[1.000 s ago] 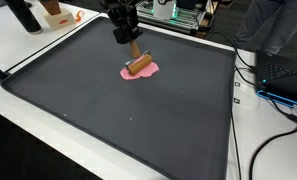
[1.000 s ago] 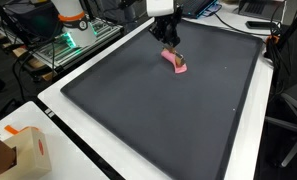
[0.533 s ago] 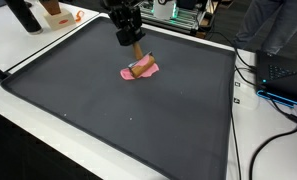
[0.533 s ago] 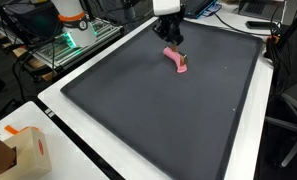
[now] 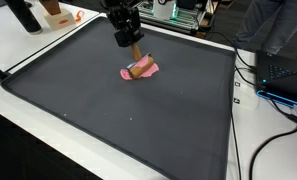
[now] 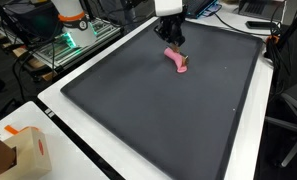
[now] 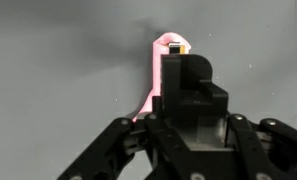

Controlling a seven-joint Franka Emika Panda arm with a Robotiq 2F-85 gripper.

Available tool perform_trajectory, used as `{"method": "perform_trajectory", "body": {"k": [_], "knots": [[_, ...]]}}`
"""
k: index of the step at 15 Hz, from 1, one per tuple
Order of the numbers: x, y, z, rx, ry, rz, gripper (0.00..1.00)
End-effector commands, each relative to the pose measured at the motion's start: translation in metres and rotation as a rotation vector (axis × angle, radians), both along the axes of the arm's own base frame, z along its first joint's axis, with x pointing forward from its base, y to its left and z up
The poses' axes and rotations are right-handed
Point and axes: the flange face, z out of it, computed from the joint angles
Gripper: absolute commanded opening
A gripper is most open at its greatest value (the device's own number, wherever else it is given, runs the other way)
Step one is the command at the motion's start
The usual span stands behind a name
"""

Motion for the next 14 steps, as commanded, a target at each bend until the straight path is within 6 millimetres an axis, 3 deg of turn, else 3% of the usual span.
{"method": "perform_trajectory", "body": {"k": [1,5,14], "knots": [[-0.001,-0.027,0.001,-0.034,-0.004,-0.035,0.23],[-0.002,-0.047,0.003,-0.055,-0.002,-0.051,0.23],[-0.008,-0.069,0.006,-0.142,0.023,-0.051,0.23]]}}
